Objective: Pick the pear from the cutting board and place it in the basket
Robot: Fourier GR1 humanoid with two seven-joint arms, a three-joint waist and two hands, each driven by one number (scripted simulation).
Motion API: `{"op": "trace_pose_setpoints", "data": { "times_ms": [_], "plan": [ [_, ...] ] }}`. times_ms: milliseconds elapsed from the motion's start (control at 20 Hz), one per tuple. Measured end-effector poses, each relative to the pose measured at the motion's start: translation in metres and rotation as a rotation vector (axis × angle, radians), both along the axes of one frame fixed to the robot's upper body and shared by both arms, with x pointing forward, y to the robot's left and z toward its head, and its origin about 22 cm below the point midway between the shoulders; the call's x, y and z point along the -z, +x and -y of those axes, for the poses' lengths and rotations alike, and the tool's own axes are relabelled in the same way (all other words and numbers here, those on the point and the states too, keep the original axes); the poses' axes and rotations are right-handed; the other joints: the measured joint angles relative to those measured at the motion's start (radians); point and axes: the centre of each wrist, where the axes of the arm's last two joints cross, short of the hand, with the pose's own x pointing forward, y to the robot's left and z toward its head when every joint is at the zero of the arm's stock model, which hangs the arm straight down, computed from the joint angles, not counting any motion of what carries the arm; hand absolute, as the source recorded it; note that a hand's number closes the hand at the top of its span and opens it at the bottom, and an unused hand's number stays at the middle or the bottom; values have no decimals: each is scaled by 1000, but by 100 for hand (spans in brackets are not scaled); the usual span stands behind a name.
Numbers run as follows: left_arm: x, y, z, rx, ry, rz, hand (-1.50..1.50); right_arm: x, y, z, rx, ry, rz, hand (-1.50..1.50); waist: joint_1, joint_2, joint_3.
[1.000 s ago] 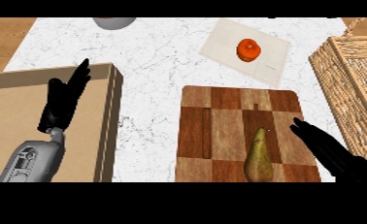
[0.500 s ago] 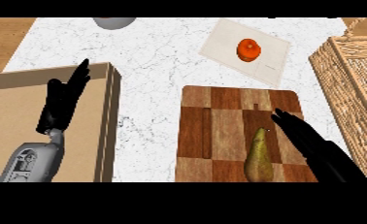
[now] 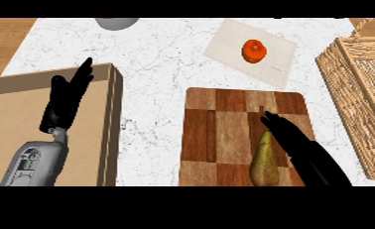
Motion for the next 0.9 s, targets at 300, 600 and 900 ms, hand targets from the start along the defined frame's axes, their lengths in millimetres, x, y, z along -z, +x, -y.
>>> {"op": "trace_pose_setpoints", "data": {
  "times_ms": [300,600,900],
  "plan": [
    [1,-4,-1,5,-6,12,0,3,6,-6,5,-14,-37,-150,0,0,1],
    [2,-5,-2,2,-3,8,0,16,8,-10,6,-19,-65,-150,0,-1,2],
    [-2,-6,-2,3,-6,-1,0,25,10,-9,15,-12,-67,-150,0,0,1]
  ]
}}
